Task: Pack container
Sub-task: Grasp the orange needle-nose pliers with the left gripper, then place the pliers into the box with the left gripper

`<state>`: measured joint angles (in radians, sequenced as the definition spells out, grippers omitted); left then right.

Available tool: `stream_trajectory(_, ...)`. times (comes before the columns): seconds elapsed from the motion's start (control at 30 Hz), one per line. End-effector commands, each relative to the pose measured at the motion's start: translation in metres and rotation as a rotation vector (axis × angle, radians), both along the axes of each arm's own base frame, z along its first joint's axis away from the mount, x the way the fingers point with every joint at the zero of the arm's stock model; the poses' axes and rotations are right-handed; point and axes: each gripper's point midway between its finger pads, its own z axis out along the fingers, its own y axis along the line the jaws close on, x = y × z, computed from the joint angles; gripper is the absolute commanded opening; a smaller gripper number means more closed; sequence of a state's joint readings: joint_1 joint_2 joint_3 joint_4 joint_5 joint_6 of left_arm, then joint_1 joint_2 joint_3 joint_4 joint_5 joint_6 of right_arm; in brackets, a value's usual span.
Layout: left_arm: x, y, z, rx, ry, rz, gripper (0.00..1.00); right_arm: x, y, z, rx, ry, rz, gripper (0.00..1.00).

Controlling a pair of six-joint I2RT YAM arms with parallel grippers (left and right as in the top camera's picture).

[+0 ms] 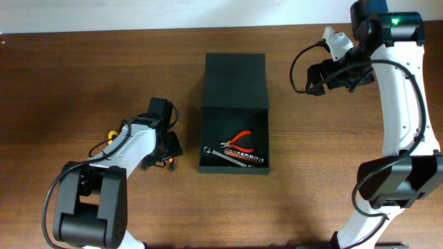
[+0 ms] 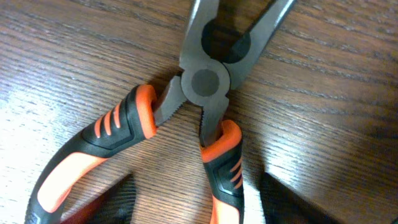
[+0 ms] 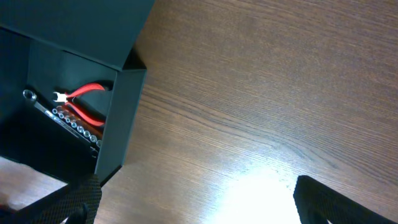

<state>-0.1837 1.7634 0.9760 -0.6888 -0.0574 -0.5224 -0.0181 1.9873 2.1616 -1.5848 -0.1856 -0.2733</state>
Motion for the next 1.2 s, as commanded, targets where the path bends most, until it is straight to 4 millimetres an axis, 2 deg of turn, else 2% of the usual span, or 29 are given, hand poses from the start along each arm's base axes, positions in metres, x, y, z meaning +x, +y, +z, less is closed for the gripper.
stream_trajectory(0.0,-0.008,0.003,-0.01,0.01,0.038,0.007,0.47,0.0,0.001,-0.002,0.012,0.004,0.009,0.99)
stream_trajectory(0.1,-0.008,0.003,-0.01,0.01,0.038,0.007,0.41,0.0,0.001,-0.002,0.012,0.006,0.009,0.99)
stream_trajectory(0.17,-0.008,0.003,-0.01,0.01,0.037,0.007,0.27,-0.001,0.001,-0.002,0.012,0.008,0.009,0.99)
stream_trajectory(0.4,-0.002,0.009,-0.007,0.053,0.021,-0.04,0.02,-0.001,0.001,-0.002,0.012,0.008,0.009,0.99)
stream_trajectory(0.43,0.003,0.008,-0.001,0.055,0.012,-0.077,0.02,-0.001,0.001,-0.002,0.012,0.008,0.009,0.99)
stream_trajectory(0.53,0.017,0.006,0.025,0.059,-0.007,-0.139,0.02,-0.001,0.001,0.0,0.011,0.004,0.009,0.99)
stream_trajectory(0.6,0.032,0.003,0.056,0.058,-0.056,-0.171,0.02,-0.003,-0.002,0.002,-0.005,-0.001,0.005,0.99)
stream_trajectory(0.7,0.056,-0.007,0.12,0.058,-0.187,-0.251,0.02,-0.005,-0.009,0.011,-0.039,-0.024,-0.011,0.99)
stream_trajectory(0.73,0.064,-0.016,0.153,0.079,-0.255,-0.327,0.02,-0.005,-0.014,0.02,-0.035,-0.053,-0.049,0.99)
stream_trajectory(0.77,0.067,-0.021,0.168,0.095,-0.288,-0.36,0.02,-0.005,-0.017,0.025,-0.034,-0.073,-0.067,0.99)
stream_trajectory(0.8,0.071,-0.035,0.196,0.126,-0.353,-0.446,0.02,-0.004,-0.029,0.037,-0.03,-0.117,-0.133,0.99)
stream_trajectory(0.87,0.073,-0.064,0.227,0.143,-0.432,-0.61,0.02,-0.004,-0.052,0.052,-0.027,-0.166,-0.26,0.99)
stream_trajectory(0.9,0.072,-0.075,0.234,0.146,-0.451,-0.673,0.02,-0.006,-0.063,0.058,-0.021,-0.183,-0.328,0.99)
stream_trajectory(0.93,0.066,-0.102,0.244,0.156,-0.48,-0.833,0.02,-0.011,-0.088,0.069,-0.004,-0.21,-0.465,0.99)
stream_trajectory(1.0,0.057,-0.124,0.245,0.174,-0.488,-0.975,0.02,-0.019,-0.117,0.076,0.004,-0.226,-0.592,0.99)
stream_trajectory(1.03,0.047,-0.142,0.241,0.188,-0.479,-1.092,0.02,-0.027,-0.135,0.078,0.004,-0.225,-0.649,0.99)
stream_trajectory(1.07,0.041,-0.153,0.238,0.196,-0.469,-1.163,0.02,-0.035,-0.15,0.076,0.003,-0.212,-0.693,0.99)
stream_trajectory(1.17,0.024,-0.184,0.219,0.185,-0.428,-1.355,0.02,-0.053,-0.177,0.071,-0.007,-0.173,-0.765,0.99)
